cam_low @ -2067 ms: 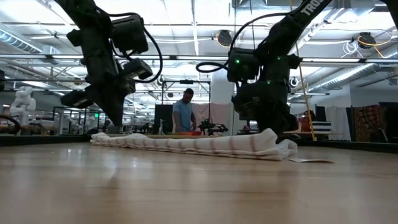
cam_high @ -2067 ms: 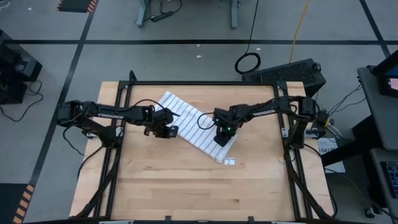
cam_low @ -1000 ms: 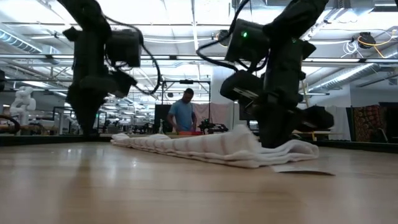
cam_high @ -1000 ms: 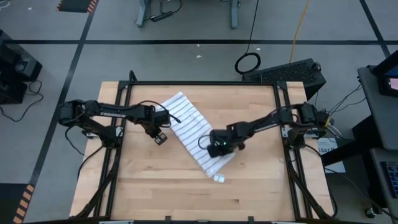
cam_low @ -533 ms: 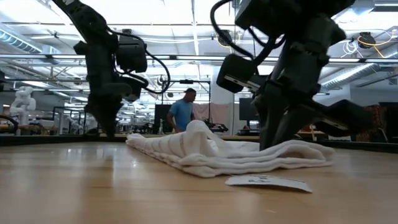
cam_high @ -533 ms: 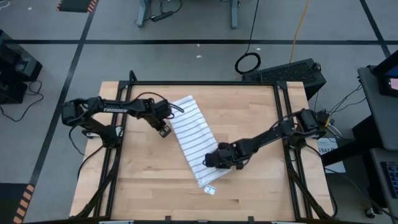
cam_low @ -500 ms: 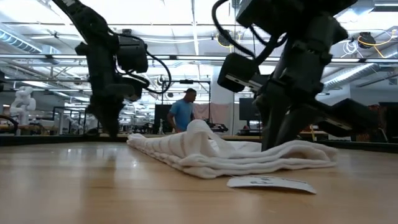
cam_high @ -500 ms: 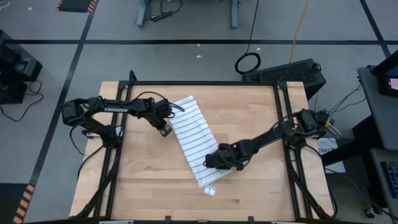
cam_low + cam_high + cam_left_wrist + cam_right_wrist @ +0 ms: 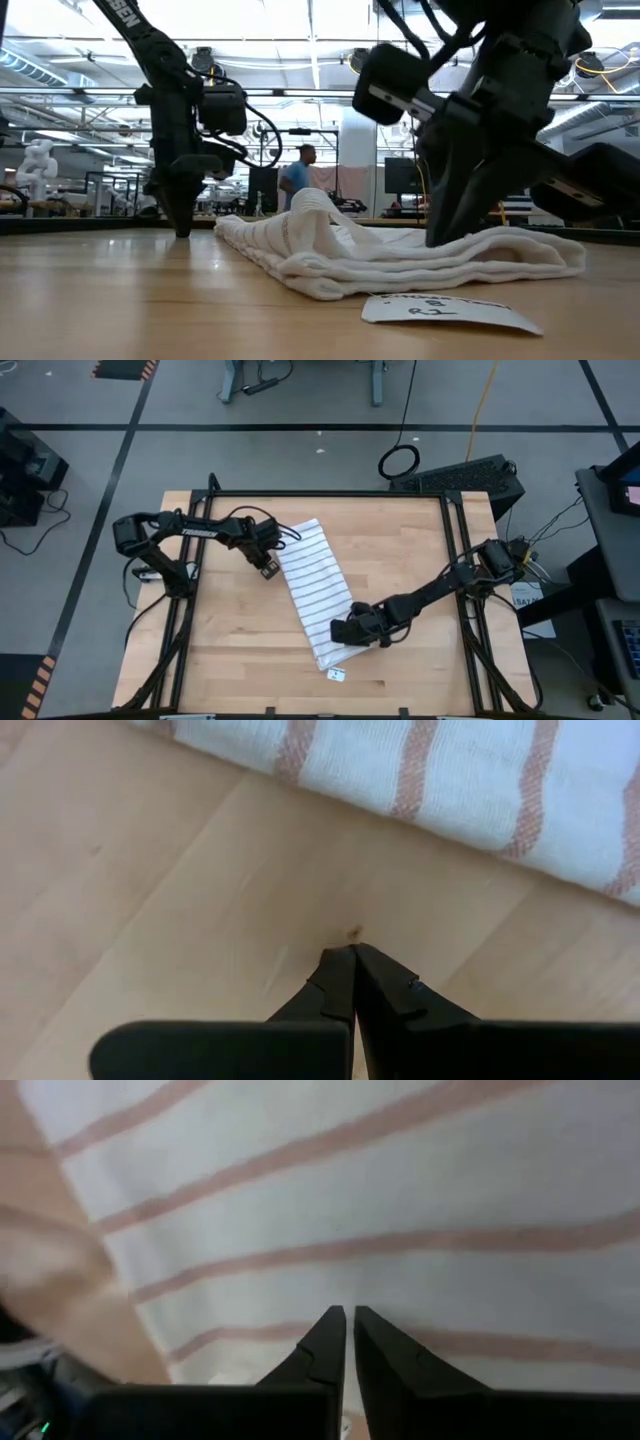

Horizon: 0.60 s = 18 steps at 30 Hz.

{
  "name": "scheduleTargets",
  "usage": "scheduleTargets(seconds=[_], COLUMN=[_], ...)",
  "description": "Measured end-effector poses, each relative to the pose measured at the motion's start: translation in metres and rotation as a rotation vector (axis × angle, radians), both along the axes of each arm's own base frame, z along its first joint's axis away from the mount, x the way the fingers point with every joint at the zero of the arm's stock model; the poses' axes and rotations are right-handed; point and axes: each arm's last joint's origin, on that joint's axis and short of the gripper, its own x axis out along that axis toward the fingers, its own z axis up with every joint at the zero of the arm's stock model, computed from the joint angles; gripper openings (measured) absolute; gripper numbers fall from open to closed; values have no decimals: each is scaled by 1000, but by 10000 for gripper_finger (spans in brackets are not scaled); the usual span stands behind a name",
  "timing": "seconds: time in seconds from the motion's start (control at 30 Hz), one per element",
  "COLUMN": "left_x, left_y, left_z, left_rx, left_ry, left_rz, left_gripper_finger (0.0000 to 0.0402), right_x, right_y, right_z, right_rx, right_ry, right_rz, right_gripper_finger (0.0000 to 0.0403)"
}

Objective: Roll towel
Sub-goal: Roll the white towel

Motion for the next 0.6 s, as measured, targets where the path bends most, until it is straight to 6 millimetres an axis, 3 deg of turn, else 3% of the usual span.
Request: scheduleTargets(seconds=[0.6], left_x=[20], left_y=[10], left_z=[18], left_rx=[51], left_ry=[-89], left_rz=[-45], left_gripper_finger=[6], right_x=[16], right_y=[9], right_z=[34], right_rx=[13], right_ry=[-150], right_rz=[185], right_gripper_finger=[18])
